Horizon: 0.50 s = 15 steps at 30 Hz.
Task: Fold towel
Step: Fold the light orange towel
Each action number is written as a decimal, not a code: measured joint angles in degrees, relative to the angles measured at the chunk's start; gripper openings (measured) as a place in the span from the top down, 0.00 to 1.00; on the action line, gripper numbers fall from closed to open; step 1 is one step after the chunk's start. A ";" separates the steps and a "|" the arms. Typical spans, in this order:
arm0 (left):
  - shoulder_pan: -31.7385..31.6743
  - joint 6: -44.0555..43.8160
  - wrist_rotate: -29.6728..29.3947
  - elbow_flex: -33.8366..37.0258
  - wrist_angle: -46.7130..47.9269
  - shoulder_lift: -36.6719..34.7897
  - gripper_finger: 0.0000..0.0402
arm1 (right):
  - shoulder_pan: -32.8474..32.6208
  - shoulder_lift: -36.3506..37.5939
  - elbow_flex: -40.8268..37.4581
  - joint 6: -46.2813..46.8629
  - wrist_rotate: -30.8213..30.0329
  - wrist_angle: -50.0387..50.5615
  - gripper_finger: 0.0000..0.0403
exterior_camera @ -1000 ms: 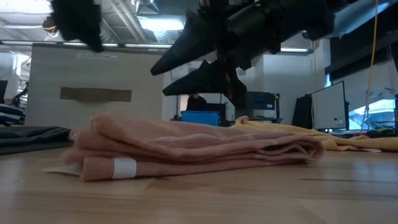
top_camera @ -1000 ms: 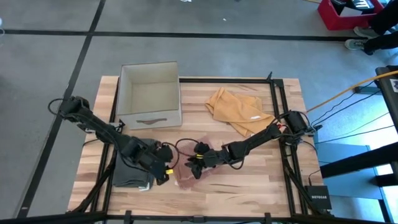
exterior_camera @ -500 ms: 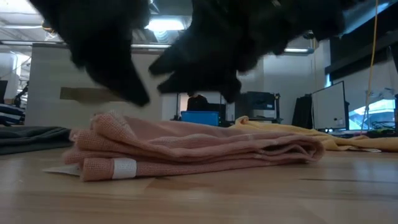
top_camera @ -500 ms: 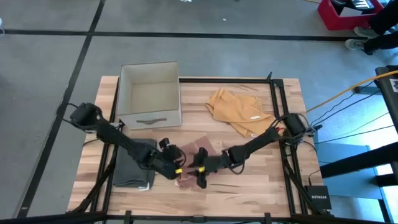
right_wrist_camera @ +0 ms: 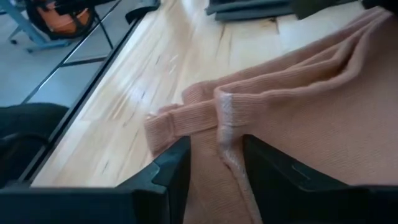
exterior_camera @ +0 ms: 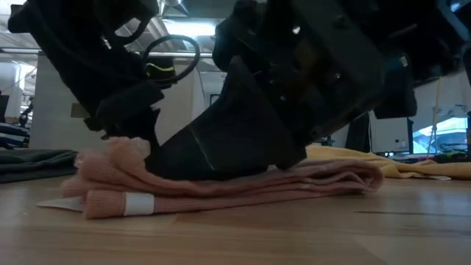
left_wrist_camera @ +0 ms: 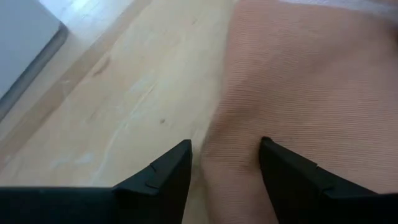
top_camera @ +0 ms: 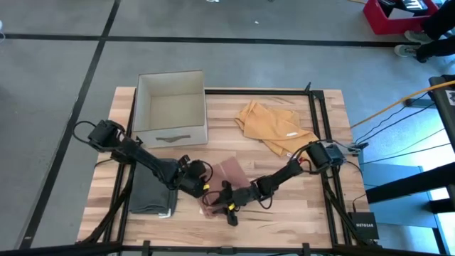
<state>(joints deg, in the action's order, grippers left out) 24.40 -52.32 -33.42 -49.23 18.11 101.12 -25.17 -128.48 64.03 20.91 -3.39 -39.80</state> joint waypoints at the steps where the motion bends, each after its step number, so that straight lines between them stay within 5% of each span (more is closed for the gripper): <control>1: 0.18 -0.17 0.22 -0.01 0.18 -0.02 0.56 | 0.00 0.41 -0.04 -0.14 0.26 0.45 0.63; 8: 2.34 4.11 2.07 -2.80 0.57 -4.56 0.56 | -0.05 4.17 0.15 -0.10 -1.71 -1.42 0.63; 15: 4.13 5.97 -3.75 -2.72 -1.10 -4.68 0.56 | 0.10 0.44 5.95 -5.51 -10.70 -1.04 0.63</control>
<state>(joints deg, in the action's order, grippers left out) 28.53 -46.35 -37.18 -51.95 17.01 96.44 -25.06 -128.05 69.99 15.41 -14.10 -40.84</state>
